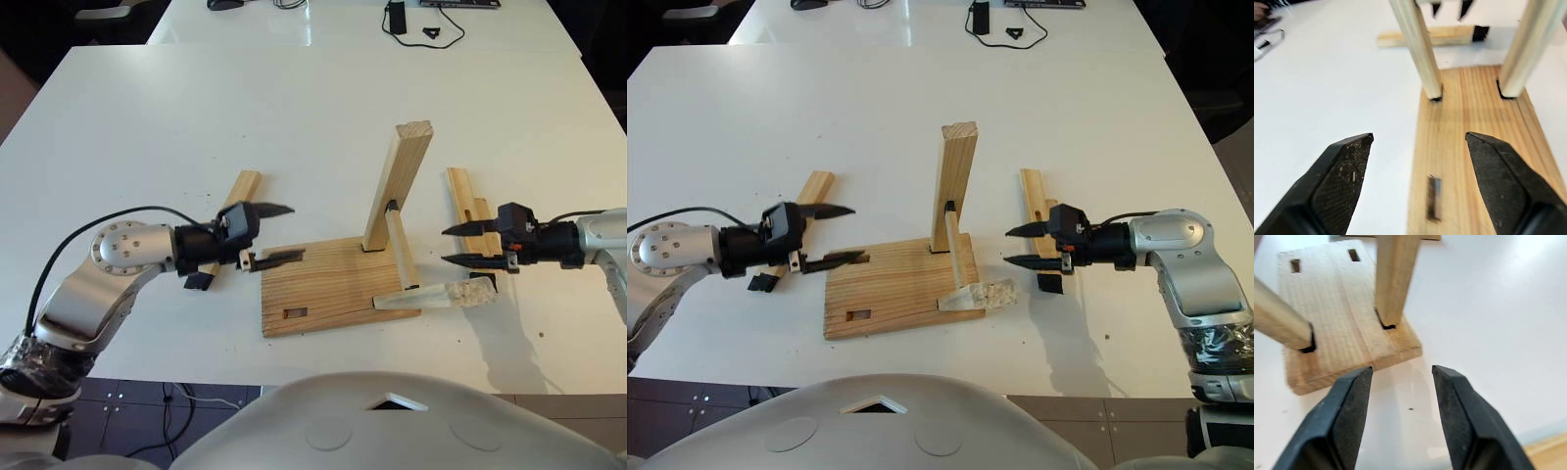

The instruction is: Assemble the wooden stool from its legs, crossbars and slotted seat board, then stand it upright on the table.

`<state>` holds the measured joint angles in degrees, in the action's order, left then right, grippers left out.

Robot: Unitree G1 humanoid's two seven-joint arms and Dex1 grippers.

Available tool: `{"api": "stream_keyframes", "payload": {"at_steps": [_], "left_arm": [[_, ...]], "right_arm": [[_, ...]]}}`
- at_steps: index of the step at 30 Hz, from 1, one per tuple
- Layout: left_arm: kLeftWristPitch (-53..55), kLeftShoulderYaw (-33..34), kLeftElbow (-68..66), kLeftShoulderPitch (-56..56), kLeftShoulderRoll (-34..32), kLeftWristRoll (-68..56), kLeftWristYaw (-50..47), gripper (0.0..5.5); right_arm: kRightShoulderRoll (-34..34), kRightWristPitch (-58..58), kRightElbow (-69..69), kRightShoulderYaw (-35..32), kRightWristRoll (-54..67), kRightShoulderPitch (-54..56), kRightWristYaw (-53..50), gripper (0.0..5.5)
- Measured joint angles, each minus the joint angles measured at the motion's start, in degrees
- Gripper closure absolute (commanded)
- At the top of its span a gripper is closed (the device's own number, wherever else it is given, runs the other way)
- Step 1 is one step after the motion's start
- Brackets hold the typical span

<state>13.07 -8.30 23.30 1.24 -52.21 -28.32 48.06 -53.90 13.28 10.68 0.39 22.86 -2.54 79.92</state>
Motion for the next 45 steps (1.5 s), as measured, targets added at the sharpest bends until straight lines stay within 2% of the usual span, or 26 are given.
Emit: {"api": "stream_keyframes", "payload": {"at_steps": [4, 8, 14, 18, 26, 31, 36, 45], "left_arm": [[-3.5, -3.8, -8.8, 5.8, 2.8, 12.2, -2.1, 1.99], [-10.0, -8.9, -21.7, 9.7, 6.9, 22.3, -2.1, 1.99], [-23.0, -13.9, -34.7, 14.0, 10.4, 32.6, -2.2, 1.99], [-27.7, -14.1, -36.2, 13.5, 9.9, 33.7, -1.5, 1.99], [-25.9, -12.2, -28.2, 6.2, 8.0, 29.9, 0.9, 1.99], [-21.1, -10.7, -25.8, 4.3, 9.6, 27.3, 0.8, 1.99], [-16.2, -9.3, -25.1, 3.9, 14.3, 27.3, -2.6, 1.99], [-11.5, -6.9, -24.1, 2.6, 19.3, 28.7, -9.1, 1.99]], "right_arm": [[-3.2, 1.5, 4.7, 1.1, 2.0, -5.4, 4.8, 3.27], [-3.2, 3.0, 8.8, 6.0, 1.9, -7.9, 6.0, 3.27], [1.7, 4.1, 10.6, 15.6, -2.5, -7.1, 2.2, 3.27], [4.3, 4.0, 9.1, 17.7, -6.0, -6.7, -3.1, 3.27], [14.7, -0.1, -4.8, 17.2, -11.9, 3.0, -15.5, 3.27], [19.8, -2.3, -13.2, 15.4, -13.6, 10.2, -20.4, 3.27], [22.0, -4.0, -18.9, 14.2, -16.1, 14.5, -24.3, 3.27], [23.1, -4.0, -17.0, 11.9, -16.3, 12.2, -27.9, 3.27]]}}
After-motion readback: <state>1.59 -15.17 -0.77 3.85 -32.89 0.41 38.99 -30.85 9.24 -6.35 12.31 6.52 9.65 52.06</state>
